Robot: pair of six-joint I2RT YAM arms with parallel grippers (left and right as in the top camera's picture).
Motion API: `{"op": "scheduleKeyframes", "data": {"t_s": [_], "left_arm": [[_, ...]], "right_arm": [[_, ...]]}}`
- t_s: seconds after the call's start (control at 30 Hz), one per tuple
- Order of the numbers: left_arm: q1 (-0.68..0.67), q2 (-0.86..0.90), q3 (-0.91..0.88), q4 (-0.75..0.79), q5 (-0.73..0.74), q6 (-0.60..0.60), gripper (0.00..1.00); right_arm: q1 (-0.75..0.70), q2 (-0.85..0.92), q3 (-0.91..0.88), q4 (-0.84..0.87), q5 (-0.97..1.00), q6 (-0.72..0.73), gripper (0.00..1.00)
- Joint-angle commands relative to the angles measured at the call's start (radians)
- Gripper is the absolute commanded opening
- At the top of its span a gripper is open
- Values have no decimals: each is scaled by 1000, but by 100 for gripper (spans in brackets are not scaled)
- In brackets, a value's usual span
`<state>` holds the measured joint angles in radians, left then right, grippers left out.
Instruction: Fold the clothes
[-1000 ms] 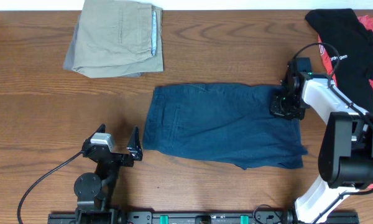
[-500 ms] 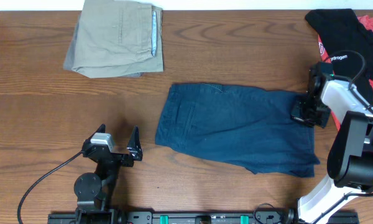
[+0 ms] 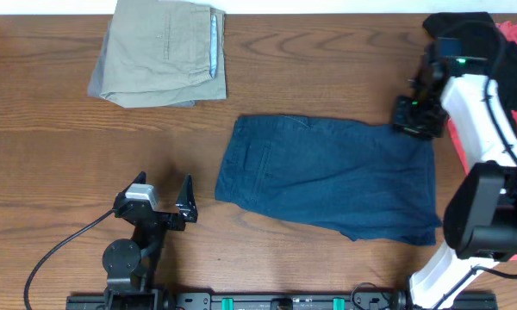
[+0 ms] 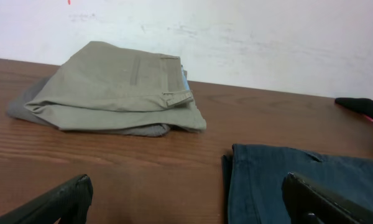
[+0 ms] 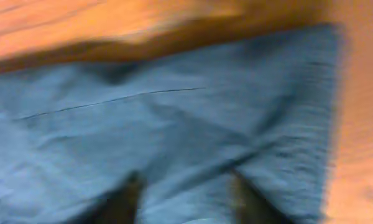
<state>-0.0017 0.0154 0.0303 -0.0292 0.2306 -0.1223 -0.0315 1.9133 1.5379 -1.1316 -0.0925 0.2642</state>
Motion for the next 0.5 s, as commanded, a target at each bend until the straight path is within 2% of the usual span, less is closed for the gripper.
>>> {"op": "scheduleKeyframes", "data": {"t_s": [0.0, 0.13, 0.47], "left_arm": [[3, -3, -26, -18, 13, 17, 98], [3, -3, -26, -18, 13, 17, 98], [3, -3, -26, -18, 13, 17, 98]], "right_arm": [[56, -4, -47, 50, -53, -34, 98], [92, -4, -85, 134, -35, 6, 99], [85, -4, -103, 159, -35, 46, 99]]}}
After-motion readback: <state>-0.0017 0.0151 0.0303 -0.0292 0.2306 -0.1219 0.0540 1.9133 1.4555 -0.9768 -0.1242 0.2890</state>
